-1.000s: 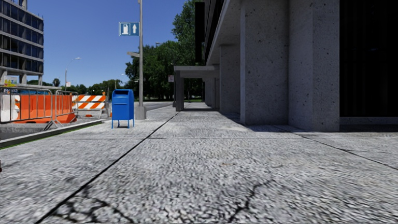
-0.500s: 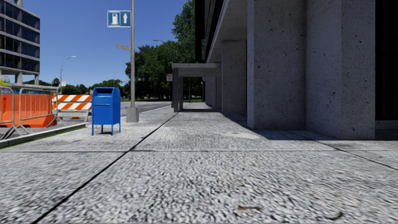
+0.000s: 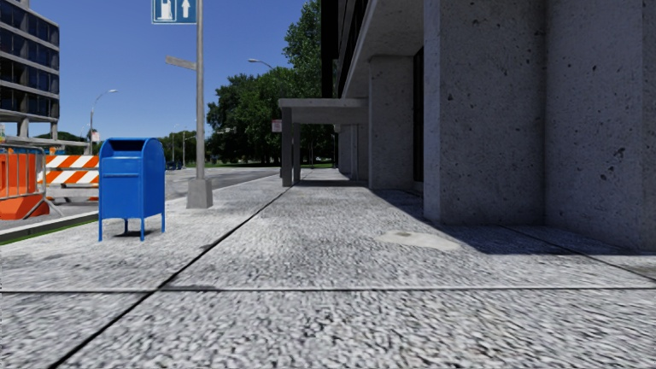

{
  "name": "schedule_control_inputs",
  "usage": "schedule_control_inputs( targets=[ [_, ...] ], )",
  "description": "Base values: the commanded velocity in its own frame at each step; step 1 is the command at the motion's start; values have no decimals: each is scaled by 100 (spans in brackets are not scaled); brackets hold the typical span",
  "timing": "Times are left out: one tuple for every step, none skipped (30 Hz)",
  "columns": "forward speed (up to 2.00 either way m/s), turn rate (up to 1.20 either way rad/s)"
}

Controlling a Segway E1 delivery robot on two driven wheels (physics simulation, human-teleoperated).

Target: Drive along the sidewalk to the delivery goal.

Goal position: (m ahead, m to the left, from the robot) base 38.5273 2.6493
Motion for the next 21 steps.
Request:
schedule_control_inputs(
  targets=[
    [200, 0],
    [200, 0],
    [200, 0],
    [200, 0],
    [200, 0],
    [200, 0],
    [200, 0],
    [200, 0],
    [200, 0],
    [200, 0],
    [200, 0],
    [200, 0],
    [200, 0],
    [200, 0],
    [200, 0],
    [200, 0],
    [200, 0],
    [200, 0],
    [200, 0],
    [200, 0],
    [200, 0]
  ],
)
